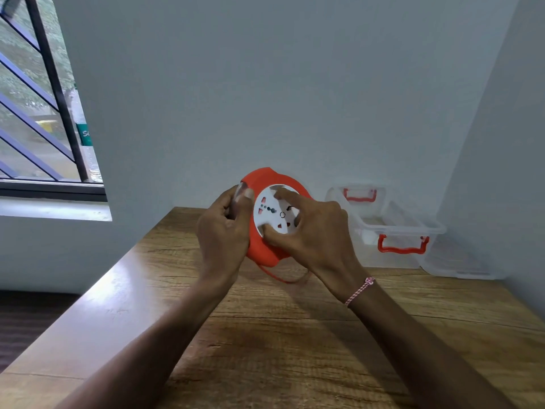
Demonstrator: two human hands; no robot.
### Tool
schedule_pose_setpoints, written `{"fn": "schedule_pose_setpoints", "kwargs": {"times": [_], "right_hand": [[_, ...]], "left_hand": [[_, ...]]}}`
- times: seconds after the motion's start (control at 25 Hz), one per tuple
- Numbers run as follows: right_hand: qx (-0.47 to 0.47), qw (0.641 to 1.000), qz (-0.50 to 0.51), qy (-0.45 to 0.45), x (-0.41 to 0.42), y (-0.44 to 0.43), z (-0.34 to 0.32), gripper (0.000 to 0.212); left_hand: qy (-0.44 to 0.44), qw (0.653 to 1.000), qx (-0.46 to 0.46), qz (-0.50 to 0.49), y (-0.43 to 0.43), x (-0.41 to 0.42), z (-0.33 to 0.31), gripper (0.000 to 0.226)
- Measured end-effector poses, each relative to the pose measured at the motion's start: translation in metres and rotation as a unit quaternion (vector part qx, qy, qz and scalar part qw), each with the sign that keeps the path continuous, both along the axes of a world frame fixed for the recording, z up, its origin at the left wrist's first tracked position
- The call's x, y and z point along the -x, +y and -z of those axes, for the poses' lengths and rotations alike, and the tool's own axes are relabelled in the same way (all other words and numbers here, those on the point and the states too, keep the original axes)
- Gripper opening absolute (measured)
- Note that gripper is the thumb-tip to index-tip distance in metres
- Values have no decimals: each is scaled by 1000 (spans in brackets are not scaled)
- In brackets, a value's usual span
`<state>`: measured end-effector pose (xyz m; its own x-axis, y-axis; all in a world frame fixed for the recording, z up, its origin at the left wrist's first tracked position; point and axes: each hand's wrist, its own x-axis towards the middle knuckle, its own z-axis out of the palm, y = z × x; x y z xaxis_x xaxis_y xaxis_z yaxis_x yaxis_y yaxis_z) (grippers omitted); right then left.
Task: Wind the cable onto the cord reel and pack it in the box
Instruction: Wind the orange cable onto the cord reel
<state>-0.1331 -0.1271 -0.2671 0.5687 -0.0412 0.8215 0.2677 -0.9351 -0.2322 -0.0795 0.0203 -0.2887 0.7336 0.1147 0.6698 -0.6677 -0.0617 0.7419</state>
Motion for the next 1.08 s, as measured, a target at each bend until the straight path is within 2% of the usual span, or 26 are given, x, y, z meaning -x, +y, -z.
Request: {"fn": "schedule_pose_setpoints", "kwargs": {"times": [0.12, 0.2, 0.32, 0.4, 0.44, 0.52, 0.6, 0.8, 0.92, 1.08], "right_hand": [[-130, 991, 10, 34, -6, 8, 1, 72], [-111, 992, 13, 52, -7, 3, 0, 72], [29, 999, 22, 28, -2, -15, -8, 68], [135, 990, 6, 27, 3, -27, -14, 59], [194, 981, -1, 30, 5, -33, -16, 55], [300, 953, -8, 43, 7, -38, -16, 56], [355, 932, -2, 68, 8, -36, -14, 64], [318, 948, 1, 21, 12, -27, -17, 62], [296, 955, -6, -14, 12, -24, -12, 62], [253, 967, -13, -2, 9, -20, -7, 63]], "left_hand": [[1, 1000, 9, -15, -5, 6, 2, 27], [5, 1000, 11, 4, -3, 5, 1, 25], [14, 1000, 14, 23, 3, 1, -2, 18], [11, 999, 19, 25, 6, -3, -6, 27], [11, 999, 18, 27, 9, -5, -7, 29], [10, 999, 10, 38, 13, -7, -9, 17], [1, 999, -4, 53, 15, -3, -12, 14], [-22, 998, -17, 53, 11, 4, -14, 24], [-24, 999, -18, 42, 11, 0, -9, 16], [-26, 999, -20, 37, 10, -1, -7, 17]]}}
